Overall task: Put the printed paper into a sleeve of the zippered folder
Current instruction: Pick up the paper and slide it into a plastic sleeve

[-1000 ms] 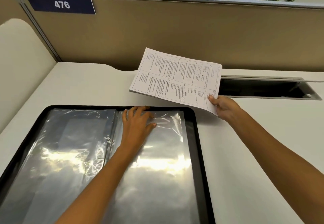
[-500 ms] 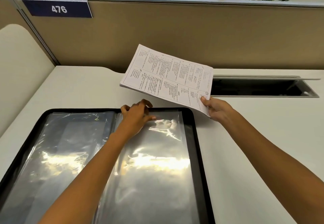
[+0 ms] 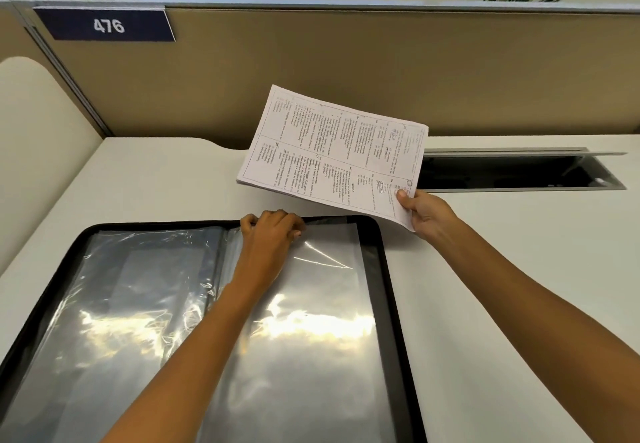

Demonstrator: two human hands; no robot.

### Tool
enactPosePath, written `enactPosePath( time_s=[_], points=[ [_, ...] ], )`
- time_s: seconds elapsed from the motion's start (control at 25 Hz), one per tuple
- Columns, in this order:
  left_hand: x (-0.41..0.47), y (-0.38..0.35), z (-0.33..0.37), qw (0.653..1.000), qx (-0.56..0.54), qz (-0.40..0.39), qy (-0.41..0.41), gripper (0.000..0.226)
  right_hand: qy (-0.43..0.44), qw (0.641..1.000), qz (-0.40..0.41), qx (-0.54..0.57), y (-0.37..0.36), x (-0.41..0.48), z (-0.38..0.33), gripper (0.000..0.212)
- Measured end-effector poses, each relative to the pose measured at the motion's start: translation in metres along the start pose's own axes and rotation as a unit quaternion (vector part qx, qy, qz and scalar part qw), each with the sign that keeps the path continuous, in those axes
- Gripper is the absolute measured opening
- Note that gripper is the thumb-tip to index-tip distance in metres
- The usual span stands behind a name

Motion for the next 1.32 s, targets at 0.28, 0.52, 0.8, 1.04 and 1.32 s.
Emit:
enactPosePath(
  time_s=[0.28, 0.52, 0.8, 1.04, 1.32],
  points=[
    [-0.011, 0.008, 0.005, 0.998, 0.043, 0.052, 0.005, 0.011, 0.078, 0.995, 0.056, -0.039, -0.006, 0.004, -0.029, 0.035],
    [-0.012, 0.005, 0.005, 0.998, 0.039, 0.043, 0.004, 0.01, 0.101, 0.985, 0.073, -0.115, -0.008, 0.006, -0.057, 0.035],
    [-0.01, -0.001, 0.004, 0.999, 0.034, 0.02, -0.009, 0.015, 0.116, 0.969, 0.06, -0.207, -0.028, 0.006, -0.09, 0.033],
    [-0.011, 0.002, -0.007, 1.0, 0.003, 0.024, -0.001, 0.033, 0.129, 0.954, 0.067, -0.261, -0.03, 0.006, -0.107, 0.029],
    [-0.009, 0.013, -0.011, 0.999, 0.024, 0.045, 0.004, 0.023, 0.123, 0.942, 0.069, -0.306, -0.025, 0.012, -0.106, 0.029]
  ],
)
Point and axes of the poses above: each hand's wrist, its own x-axis towards the middle knuckle, its own y-axis out of the back of the hand, z = x × y, the point moved 8 cm from there along x, towards the middle knuckle, and after that the axes turned 15 degrees about -y, right-handed, at the moved point
